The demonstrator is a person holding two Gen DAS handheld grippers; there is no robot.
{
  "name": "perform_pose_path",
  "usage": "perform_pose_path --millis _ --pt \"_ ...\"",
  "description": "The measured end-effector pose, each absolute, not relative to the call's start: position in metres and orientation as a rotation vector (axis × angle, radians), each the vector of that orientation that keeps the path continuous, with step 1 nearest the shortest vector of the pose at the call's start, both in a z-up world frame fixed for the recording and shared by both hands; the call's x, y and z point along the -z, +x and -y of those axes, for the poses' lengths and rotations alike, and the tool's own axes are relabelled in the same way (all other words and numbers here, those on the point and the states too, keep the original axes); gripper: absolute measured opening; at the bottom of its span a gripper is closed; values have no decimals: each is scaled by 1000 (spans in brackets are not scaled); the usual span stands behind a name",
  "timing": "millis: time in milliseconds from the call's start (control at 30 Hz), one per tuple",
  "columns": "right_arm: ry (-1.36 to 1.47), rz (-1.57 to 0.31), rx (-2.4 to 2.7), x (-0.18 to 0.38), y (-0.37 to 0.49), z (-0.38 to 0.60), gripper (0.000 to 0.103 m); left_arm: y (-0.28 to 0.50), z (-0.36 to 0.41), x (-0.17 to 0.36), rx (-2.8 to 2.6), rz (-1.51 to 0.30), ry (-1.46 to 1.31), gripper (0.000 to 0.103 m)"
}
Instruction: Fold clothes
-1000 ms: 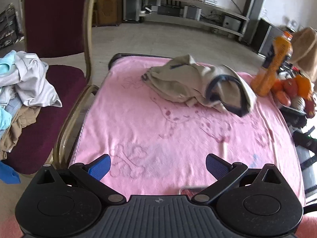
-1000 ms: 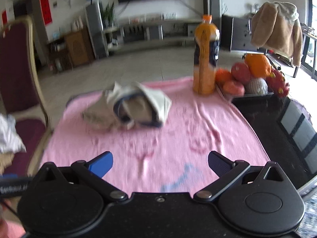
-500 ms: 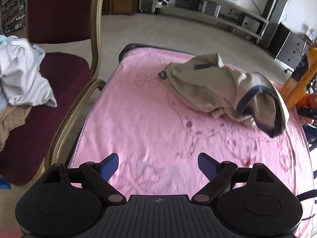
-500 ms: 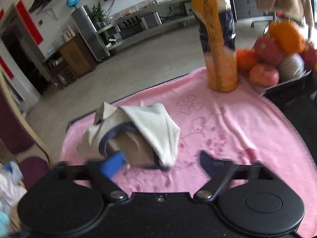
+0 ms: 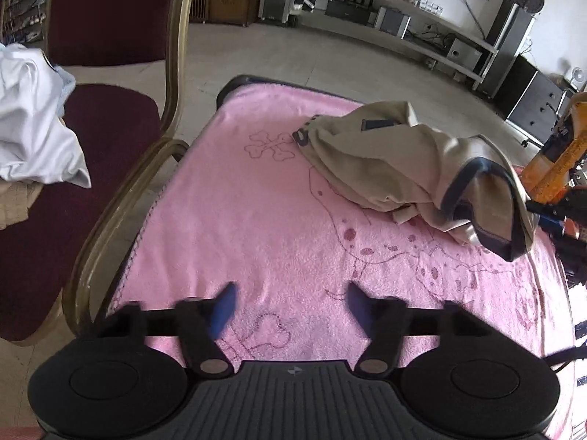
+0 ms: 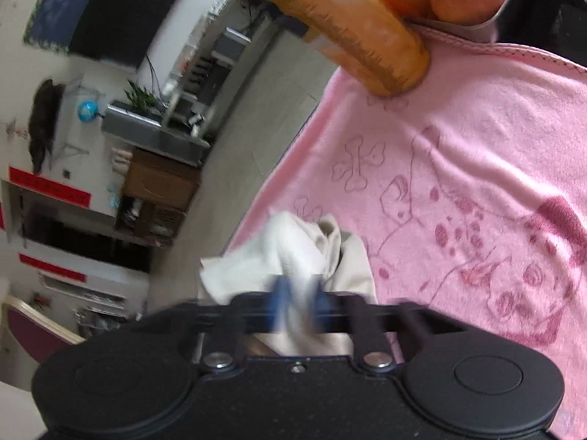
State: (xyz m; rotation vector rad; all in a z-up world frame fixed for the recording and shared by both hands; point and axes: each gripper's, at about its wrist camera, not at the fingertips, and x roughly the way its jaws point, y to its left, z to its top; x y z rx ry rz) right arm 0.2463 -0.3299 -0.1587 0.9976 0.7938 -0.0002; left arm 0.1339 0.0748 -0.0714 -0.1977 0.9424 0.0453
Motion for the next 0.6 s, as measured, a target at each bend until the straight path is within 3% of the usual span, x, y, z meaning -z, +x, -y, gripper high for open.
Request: perform_pose_path --millis 233,400,500,600 --pt "760 -713 -188 50 203 260 6 104 -81 45 -28 -896 -220 46" --pt "755 -592 -171 -4 124 279 6 84 -92 28 2 -848 -238 47" --pt "841 -585 -65 2 78 314 6 76 -92 26 21 -840 -240 47" --pt "919 -695 96 44 51 352 7 75 -80 35 37 -875 -211 47"
